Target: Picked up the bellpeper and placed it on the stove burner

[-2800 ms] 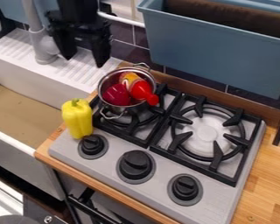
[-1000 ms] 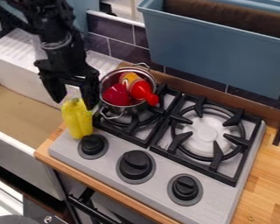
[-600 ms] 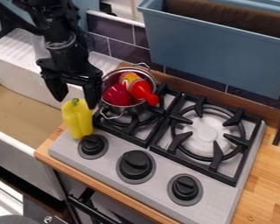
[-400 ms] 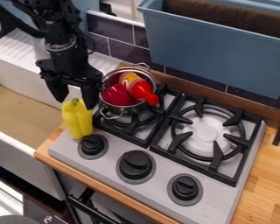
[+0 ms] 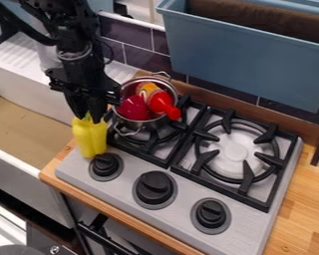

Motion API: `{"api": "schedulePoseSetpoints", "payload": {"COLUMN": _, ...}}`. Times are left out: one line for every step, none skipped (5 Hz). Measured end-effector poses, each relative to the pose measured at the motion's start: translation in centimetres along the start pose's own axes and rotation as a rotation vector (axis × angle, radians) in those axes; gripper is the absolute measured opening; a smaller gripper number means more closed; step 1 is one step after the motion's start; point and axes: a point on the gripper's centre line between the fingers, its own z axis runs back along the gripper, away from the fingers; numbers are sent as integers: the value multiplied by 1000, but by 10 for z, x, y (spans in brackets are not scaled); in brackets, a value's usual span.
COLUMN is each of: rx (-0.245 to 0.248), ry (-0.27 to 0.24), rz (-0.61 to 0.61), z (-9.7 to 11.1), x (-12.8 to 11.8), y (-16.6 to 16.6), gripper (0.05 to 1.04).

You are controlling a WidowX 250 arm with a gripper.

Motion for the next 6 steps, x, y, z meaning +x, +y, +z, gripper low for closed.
{"api": "schedulePoseSetpoints", "payload": {"rx": 18, "ry": -8, "rz": 1, "z": 0, "x": 2, "y": 2, "gripper": 149}}
{"api": "schedulePoseSetpoints", "payload": {"rx": 32, "ry": 12, "rz": 4, "z": 0, "x": -1, "y": 4, "gripper": 110}}
{"api": "schedulePoseSetpoints", "payload": {"rx": 38, "ry": 68, "rz": 7, "z": 7, "x": -5, "y": 6, "gripper": 107}}
{"api": "schedulePoseSetpoints", "payload": {"rx": 35, "ry": 84, "rz": 28, "z": 21, "x": -9, "y": 7, "gripper": 116}}
{"api": "schedulePoseSetpoints", "payload": {"rx": 40, "ry": 121, "rz": 37, "z": 38, "x": -12, "y": 7, "gripper": 117}}
{"api": "schedulePoseSetpoints", "payload": {"rx": 48, "ry": 159, "rz": 30, "z": 50, "x": -16, "y": -1, "gripper": 117}}
